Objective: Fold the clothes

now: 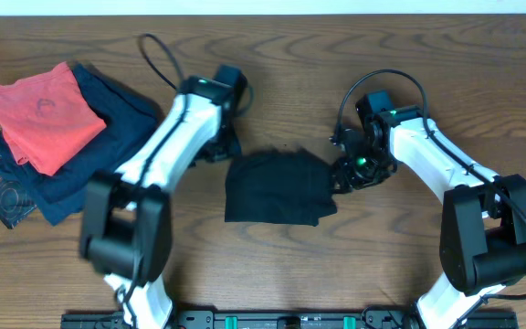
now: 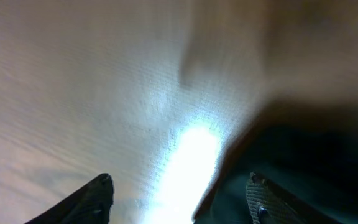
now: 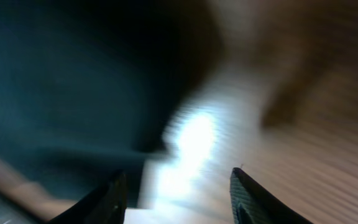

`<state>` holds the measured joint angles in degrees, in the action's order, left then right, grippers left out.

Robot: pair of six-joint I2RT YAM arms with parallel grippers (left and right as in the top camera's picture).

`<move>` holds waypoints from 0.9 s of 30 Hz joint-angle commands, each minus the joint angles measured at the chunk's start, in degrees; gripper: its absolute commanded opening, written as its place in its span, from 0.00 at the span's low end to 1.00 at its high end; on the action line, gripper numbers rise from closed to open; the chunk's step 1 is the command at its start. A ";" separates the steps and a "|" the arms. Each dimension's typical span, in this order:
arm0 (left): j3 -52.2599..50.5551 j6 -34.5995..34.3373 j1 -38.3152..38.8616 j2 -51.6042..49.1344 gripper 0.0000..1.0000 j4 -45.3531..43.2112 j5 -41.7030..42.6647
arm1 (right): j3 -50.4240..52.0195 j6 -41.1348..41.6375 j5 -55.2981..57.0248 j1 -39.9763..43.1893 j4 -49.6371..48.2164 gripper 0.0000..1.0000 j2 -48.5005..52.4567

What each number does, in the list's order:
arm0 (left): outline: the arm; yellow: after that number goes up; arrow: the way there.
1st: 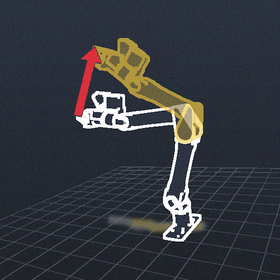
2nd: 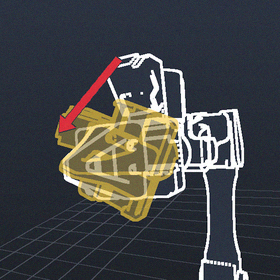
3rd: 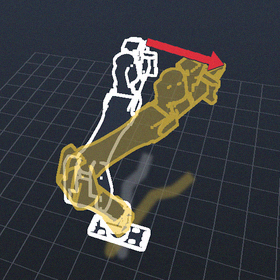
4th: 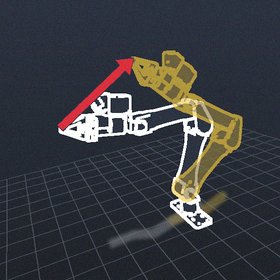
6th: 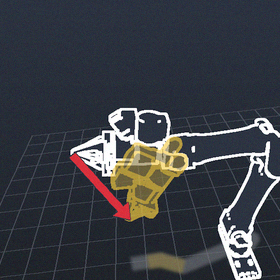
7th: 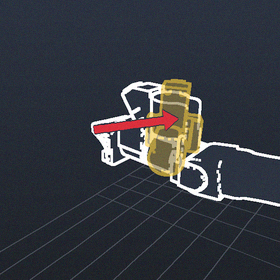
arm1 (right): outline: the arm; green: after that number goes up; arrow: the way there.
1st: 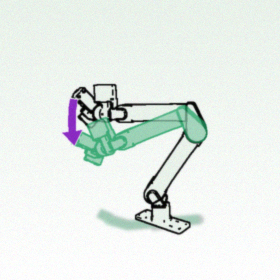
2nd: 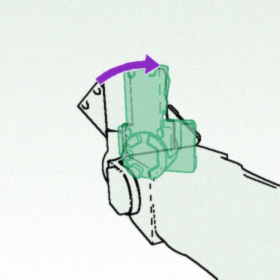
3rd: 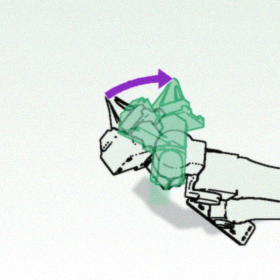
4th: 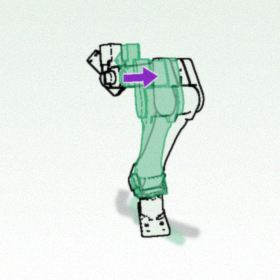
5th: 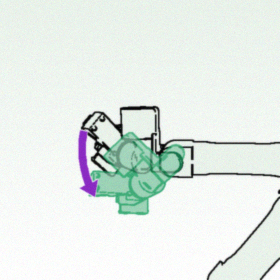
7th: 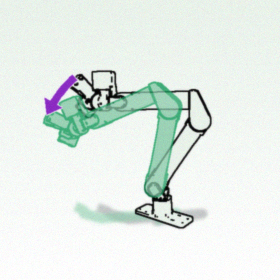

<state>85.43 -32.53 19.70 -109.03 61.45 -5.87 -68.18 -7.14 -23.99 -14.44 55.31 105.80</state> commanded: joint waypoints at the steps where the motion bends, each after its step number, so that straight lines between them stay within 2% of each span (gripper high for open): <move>1: 1.16 0.87 -0.28 3.32 0.72 -2.19 -1.01 | -0.79 -6.47 -23.63 -1.36 0.13 0.47 -1.46; 7: 0.79 16.72 0.52 0.87 0.73 -10.43 10.49 | -0.68 -6.40 -26.80 -6.01 -2.12 0.47 -1.44; 10: 0.72 19.50 0.50 -1.40 0.73 -11.47 12.55 | -0.22 -5.53 -24.92 -8.74 -4.20 0.48 -1.42; 15: 0.44 19.87 0.52 -5.70 0.73 -9.99 13.00 | 1.73 0.57 -15.78 -11.85 -6.58 0.51 -1.31; 21: 0.09 19.82 0.50 -9.46 0.73 -3.82 12.92 | 6.64 1.46 -14.03 -12.74 -8.52 0.52 -1.22; 23: 0.07 19.34 0.50 -9.94 0.73 -1.62 12.92 | 8.15 3.98 -9.22 -12.55 -9.66 0.52 -1.22; 27: 0.07 15.30 0.50 -10.05 0.71 3.58 12.94 | 9.05 12.31 7.76 -11.08 -12.63 0.54 -1.22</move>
<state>85.84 -14.70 20.29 -118.54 62.85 6.94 -60.12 -1.76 -33.78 -26.33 44.45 105.21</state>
